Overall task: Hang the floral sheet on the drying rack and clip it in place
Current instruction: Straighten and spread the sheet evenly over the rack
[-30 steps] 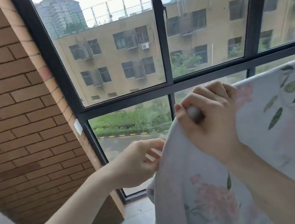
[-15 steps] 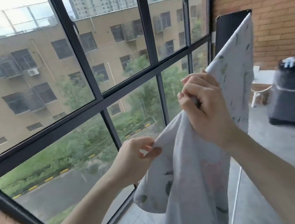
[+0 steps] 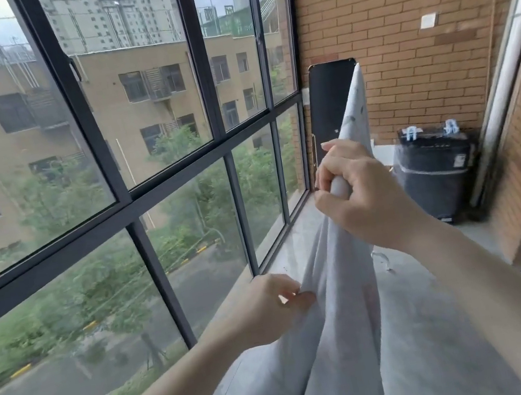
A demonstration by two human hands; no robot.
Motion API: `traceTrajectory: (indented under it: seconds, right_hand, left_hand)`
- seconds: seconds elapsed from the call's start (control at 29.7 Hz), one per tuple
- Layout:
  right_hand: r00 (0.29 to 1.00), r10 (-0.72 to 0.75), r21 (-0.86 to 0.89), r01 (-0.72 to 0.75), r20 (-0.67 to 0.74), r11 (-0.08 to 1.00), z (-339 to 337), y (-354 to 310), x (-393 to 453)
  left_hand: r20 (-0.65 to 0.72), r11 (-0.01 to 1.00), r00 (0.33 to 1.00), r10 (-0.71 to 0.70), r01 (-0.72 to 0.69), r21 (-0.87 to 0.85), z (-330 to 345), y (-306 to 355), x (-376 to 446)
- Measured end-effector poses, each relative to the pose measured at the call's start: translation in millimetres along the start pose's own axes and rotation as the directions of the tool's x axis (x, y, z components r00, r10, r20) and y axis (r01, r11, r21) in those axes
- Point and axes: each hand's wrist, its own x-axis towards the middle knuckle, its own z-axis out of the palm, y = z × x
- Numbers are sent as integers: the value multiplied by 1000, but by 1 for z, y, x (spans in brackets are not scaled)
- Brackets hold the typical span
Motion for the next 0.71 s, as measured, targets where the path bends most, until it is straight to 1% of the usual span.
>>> traceTrajectory:
  seconds: [0.1,0.24,0.34,0.4,0.47,0.5,0.54,0.57,0.61,0.67,0.71]
  right_hand:
    - [1000,4,-34,-4,-14,999,-6,-2,0]
    - [999,18,-65,-21,-42,998,-1,-9,-9]
    - [998,62,-123,-64,-17,990,6,-20,-16]
    - [995,91,-234,-97,-35,967,15,-30,-20]
    - [994,111,-293,-112,-21,949,18,-37,-34]
    - [994,101,-346,-111,-48,932,25,-38,-39]
    - [984,137,-418,-171,-112,892,53,-51,-42]
    - [979,118,-442,-182,-169,878,56,-53,-50]
    - [972,121,-471,-203,-199,859,65,-60,-61]
    - [955,154,-490,-264,-253,831,85,-68,-81]
    - [934,204,-506,-333,-295,795,118,-76,-87]
  left_hand:
    - [78,996,997,27,-20,-87,-1,-5,2]
    - [79,965,996,-36,55,-256,1,-46,-10]
    - [147,960,988,-47,85,-267,6,-71,-12]
    - [206,959,978,-37,93,-268,9,-87,-5]
    - [215,960,974,-71,125,-250,11,-86,-3]
    - [235,958,970,-60,122,-259,10,-87,-3]
    - [313,960,950,-3,90,-265,2,-111,-8]
    - [341,960,940,34,64,-271,6,-115,-11]
    - [375,955,926,46,70,-290,6,-121,-15]
    - [418,943,905,79,68,-326,1,-132,-20]
    - [465,932,881,89,92,-352,-7,-158,-26]
